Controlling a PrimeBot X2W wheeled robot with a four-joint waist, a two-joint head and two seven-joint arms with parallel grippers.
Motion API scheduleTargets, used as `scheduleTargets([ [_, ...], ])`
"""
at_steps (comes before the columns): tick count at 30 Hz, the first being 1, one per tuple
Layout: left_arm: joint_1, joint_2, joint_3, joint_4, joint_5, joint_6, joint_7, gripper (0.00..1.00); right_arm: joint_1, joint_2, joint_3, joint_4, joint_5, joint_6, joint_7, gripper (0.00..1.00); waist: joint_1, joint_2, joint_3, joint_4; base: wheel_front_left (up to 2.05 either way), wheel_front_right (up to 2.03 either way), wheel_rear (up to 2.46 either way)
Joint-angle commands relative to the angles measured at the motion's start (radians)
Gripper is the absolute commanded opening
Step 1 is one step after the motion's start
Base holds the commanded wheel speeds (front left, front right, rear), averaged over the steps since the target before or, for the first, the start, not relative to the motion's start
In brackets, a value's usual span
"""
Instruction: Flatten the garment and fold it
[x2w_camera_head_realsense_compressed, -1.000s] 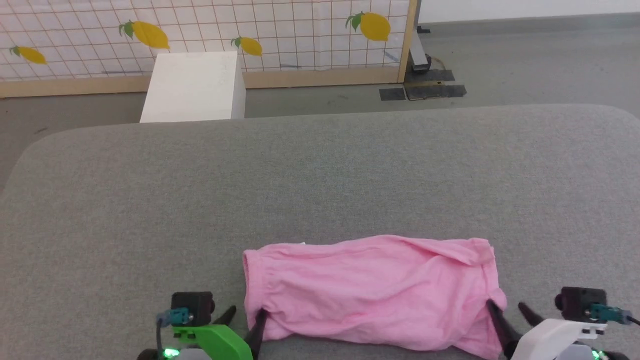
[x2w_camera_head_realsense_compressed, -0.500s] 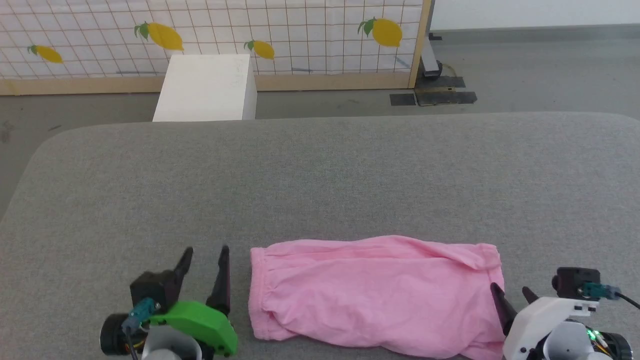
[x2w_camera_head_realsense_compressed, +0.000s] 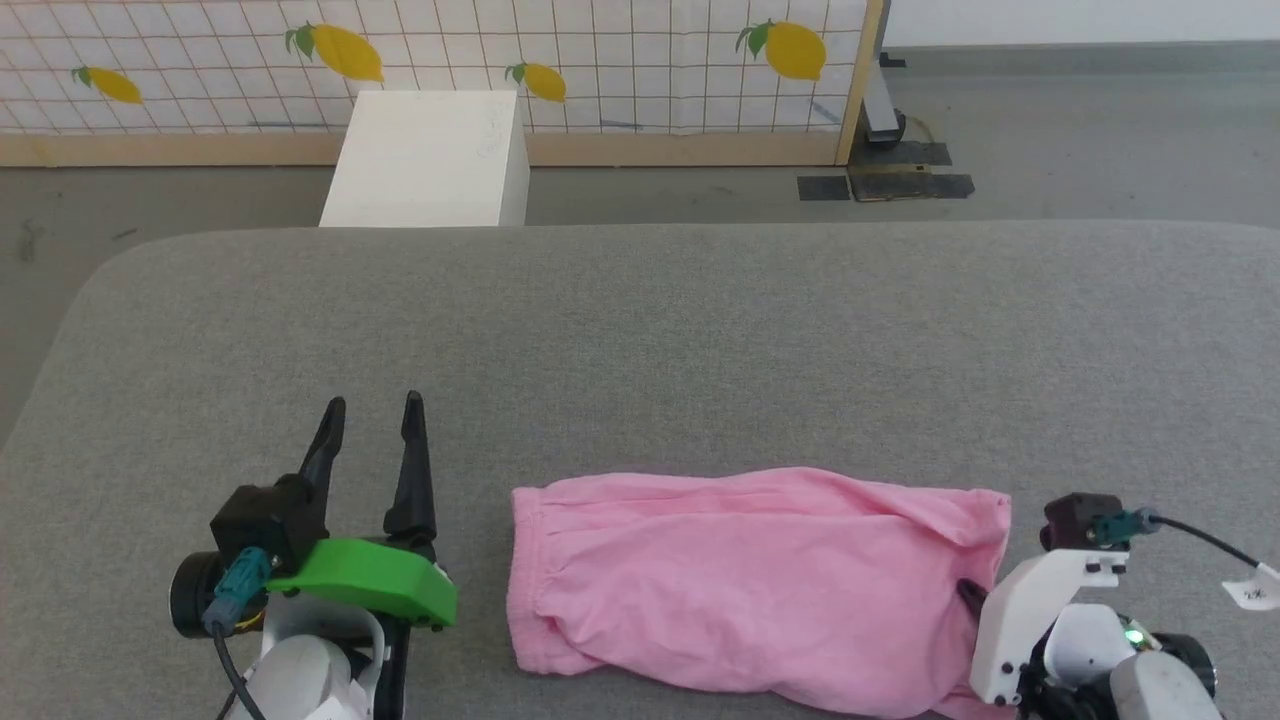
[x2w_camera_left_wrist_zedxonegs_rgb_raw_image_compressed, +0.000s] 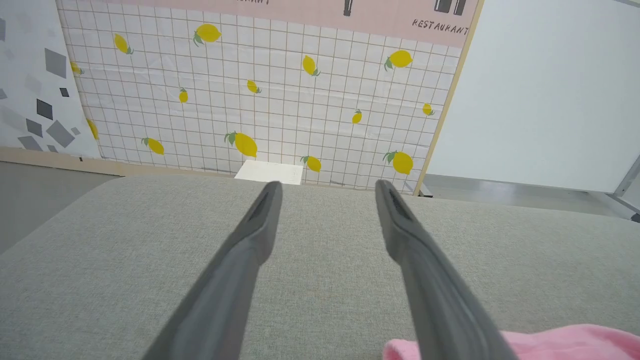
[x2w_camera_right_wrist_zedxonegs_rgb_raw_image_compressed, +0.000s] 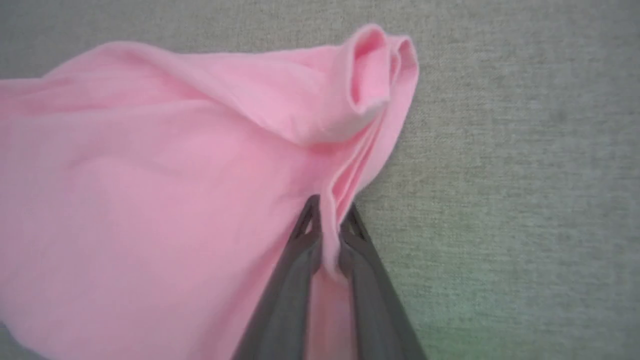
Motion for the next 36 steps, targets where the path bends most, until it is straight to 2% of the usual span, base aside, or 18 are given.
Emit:
scheduleTargets([
  [1,0.018,-0.013,0.017,0.006,0.015,-0.016,-0.005,1.0,0.035,0.013,-0.008,-0.007,0.004,-0.001,-0.014,0.0,0.0,0.0,-0.005,-0.002,0.0,0.0,0.0],
  [4,0.03,-0.033,0.045,0.017,0.032,-0.042,-0.005,1.0,0.053,0.013,-0.06,-0.048,-0.006,-0.001,-0.047,0.0,0.0,0.0,-0.013,-0.006,0.0,0.0,0.0],
  [9,0.051,-0.062,0.085,0.034,0.054,-0.071,-0.005,1.0,0.076,0.013,-0.207,-0.134,-0.075,-0.001,-0.082,0.0,0.0,0.0,-0.028,-0.015,0.0,0.0,0.0],
  [14,0.07,-0.082,0.112,0.04,0.075,-0.09,-0.005,1.0,0.098,0.013,-0.335,-0.237,-0.192,-0.001,-0.05,0.0,0.0,0.0,-0.035,-0.021,0.0,0.0,0.0],
  [17,0.077,-0.091,0.122,0.046,0.084,-0.1,-0.005,1.0,0.108,0.013,-0.342,-0.29,-0.203,-0.001,-0.014,0.0,0.0,0.0,-0.037,-0.02,0.0,0.0,0.0],
  [21,0.086,-0.1,0.136,0.051,0.095,-0.111,-0.005,1.0,0.139,0.013,-0.241,-0.405,-0.172,-0.001,0.057,0.0,0.0,0.0,-0.041,-0.019,0.0,0.0,0.0],
  [28,0.086,-0.112,0.15,0.061,0.11,-0.13,-0.005,1.0,0.166,0.013,0.085,-0.636,-0.134,-0.001,0.184,0.0,0.0,0.0,-0.036,-0.009,0.0,0.0,0.0],
  [31,0.079,-0.12,0.153,0.06,0.115,-0.134,-0.005,1.0,0.137,0.013,0.216,-0.641,-0.136,-0.001,0.21,0.0,0.0,0.0,-0.023,0.002,0.0,0.0,0.0],
  [36,0.059,-0.136,0.146,0.064,0.123,-0.147,-0.005,1.0,0.054,0.013,0.368,-0.519,-0.133,-0.001,0.216,0.0,0.0,0.0,0.003,0.038,0.0,0.0,0.0],
])
